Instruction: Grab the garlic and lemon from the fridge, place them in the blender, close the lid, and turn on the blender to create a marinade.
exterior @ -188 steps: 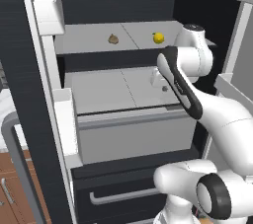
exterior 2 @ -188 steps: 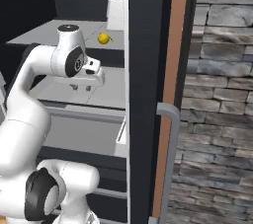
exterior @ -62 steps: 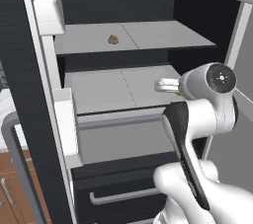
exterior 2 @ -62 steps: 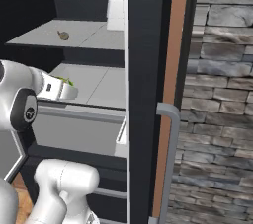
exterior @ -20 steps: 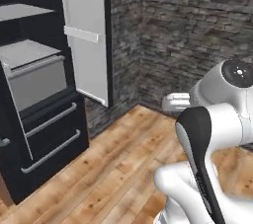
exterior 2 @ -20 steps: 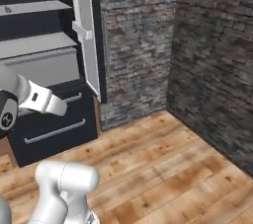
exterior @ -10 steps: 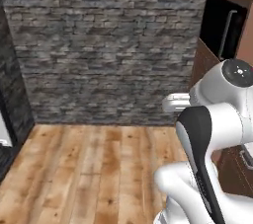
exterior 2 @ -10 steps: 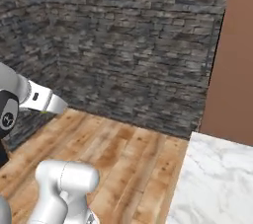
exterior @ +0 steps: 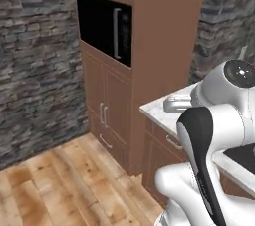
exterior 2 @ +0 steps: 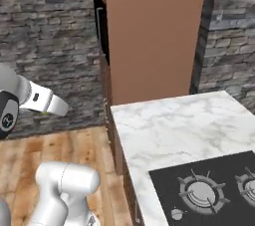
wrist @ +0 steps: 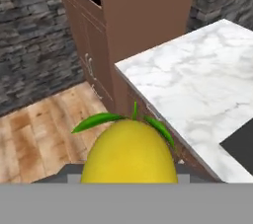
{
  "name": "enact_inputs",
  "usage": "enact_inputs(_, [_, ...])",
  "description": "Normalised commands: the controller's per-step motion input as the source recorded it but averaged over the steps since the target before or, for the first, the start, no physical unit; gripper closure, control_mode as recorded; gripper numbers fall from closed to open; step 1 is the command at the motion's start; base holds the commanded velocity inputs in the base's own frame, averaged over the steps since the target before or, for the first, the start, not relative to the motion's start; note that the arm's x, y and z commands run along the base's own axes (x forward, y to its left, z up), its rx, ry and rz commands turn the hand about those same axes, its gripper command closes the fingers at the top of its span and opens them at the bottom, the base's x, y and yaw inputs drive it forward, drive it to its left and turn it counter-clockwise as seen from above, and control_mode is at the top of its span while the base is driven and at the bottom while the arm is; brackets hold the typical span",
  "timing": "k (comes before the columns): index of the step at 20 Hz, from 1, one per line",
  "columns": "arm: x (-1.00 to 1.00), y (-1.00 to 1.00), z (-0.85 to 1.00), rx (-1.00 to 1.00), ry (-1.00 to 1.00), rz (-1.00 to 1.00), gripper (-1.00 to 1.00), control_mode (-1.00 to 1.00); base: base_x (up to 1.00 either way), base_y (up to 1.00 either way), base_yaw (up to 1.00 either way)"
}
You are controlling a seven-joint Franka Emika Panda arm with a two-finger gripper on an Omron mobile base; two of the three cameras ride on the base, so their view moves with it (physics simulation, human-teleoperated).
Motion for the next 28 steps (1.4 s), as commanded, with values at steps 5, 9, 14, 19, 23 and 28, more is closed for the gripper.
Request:
enact_inputs(5, [0.00,0.00,0.00,0.00,0.00,0.00,1.00,1.00,-0.19,0.01,-0.95])
enact_inputs(9, [0.00,0.00,0.00,0.00,0.00,0.00,1.00,1.00,-0.50,0.03,-0.89])
enact_inputs(14, [0.00,0.00,0.00,0.00,0.00,0.00,1.00,1.00,-0.64,-0.08,-0.81])
enact_inputs(19, [0.00,0.00,0.00,0.00,0.00,0.00,1.00,1.00,-0.26,-0.90,-0.64])
enact_inputs(23, [0.00,0.00,0.00,0.00,0.00,0.00,1.00,1.00,-0.01,-1.00,-0.57])
enact_inputs(28, [0.00,0.00,0.00,0.00,0.00,0.00,1.00,1.00,0.00,-1.00,-0.62])
